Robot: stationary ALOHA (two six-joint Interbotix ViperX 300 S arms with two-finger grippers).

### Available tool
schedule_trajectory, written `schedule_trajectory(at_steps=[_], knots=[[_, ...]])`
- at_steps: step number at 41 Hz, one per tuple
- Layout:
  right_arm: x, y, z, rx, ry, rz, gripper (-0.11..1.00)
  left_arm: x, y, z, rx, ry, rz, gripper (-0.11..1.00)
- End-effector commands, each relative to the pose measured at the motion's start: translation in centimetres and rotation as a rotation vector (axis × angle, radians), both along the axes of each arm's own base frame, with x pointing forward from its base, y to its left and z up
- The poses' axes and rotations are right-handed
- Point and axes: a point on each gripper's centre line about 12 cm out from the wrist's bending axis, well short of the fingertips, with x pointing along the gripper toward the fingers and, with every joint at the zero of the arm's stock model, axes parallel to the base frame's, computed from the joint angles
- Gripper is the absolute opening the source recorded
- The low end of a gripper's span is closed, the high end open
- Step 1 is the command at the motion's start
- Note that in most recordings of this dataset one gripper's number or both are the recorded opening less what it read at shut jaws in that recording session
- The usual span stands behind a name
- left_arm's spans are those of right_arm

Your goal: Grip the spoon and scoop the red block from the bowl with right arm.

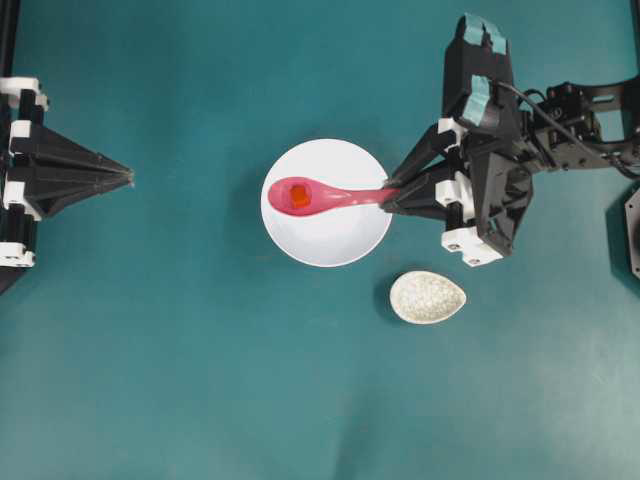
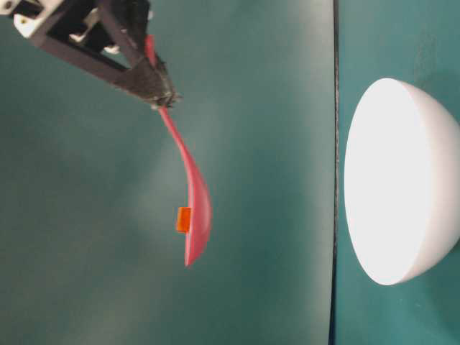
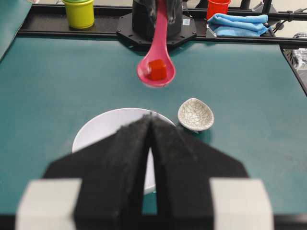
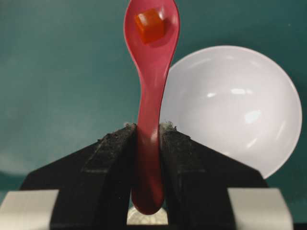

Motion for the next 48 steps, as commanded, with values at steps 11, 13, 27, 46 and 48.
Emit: schedule_trajectory(at_steps=[11, 13, 27, 46, 48], knots=[[0.1, 0.1, 1.9, -0.003, -0.046, 0.003, 0.23, 0.2, -0.2, 1.2, 0.002, -0.035, -0.011, 0.00], [0.1, 0.1, 1.9, -0.005, -0.046, 0.004, 0.23, 0.2, -0.3, 1.2, 0.002, -0.035, -0.018, 0.00], [0.1, 0.1, 1.9, -0.002, -0.047, 0.002, 0.23, 0.2, -1.1, 1.7, 0.001, -0.046, -0.057, 0.00], [0.0, 0.1, 1.7, -0.003, -0.038, 0.003, 0.23, 0.2, -1.2, 2.2, 0.004, -0.061, -0.059, 0.00], [0.0, 0.1, 1.7, -0.004, -0.038, 0.004, 0.23, 0.2, -1.2, 2.2, 0.010, -0.060, -0.059, 0.00]])
